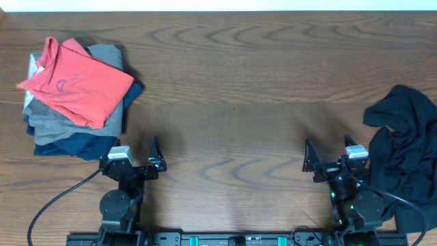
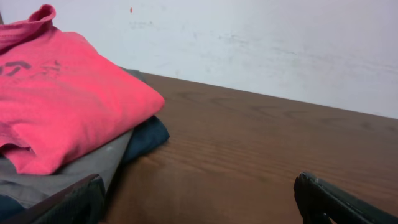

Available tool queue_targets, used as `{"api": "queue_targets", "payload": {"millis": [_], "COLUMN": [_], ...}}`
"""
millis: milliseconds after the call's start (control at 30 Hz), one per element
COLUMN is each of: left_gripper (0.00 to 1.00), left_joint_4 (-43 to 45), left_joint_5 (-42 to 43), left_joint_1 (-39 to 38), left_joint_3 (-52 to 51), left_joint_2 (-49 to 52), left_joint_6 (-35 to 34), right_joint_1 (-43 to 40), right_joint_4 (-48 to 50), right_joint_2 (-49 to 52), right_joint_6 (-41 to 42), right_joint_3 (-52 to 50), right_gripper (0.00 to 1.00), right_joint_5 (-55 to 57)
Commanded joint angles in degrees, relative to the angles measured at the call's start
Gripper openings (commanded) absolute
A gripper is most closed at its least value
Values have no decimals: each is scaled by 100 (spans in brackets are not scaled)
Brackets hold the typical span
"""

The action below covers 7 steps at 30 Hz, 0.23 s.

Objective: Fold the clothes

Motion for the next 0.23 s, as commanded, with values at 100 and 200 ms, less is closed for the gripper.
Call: {"api": "queue_targets", "payload": {"millis": [100,200], "left_gripper": [98,98], "left_joint_4": [-258,-258], "left_joint_5": [-155,-157], "left_joint_1": [24,24], "left_joint_3": [-87,-87], "left_joint_2": [-37,-37], "left_joint_6": [96,96], "right_joint_1": [-85,-85], "right_joint_4": [-22,-22], "right_joint_2": [-37,-37], "right_joint_6": [-57,-55], "right_joint_3": [-7,-7], "right_gripper": [99,99], "right_joint_5": [-7,-4]}}
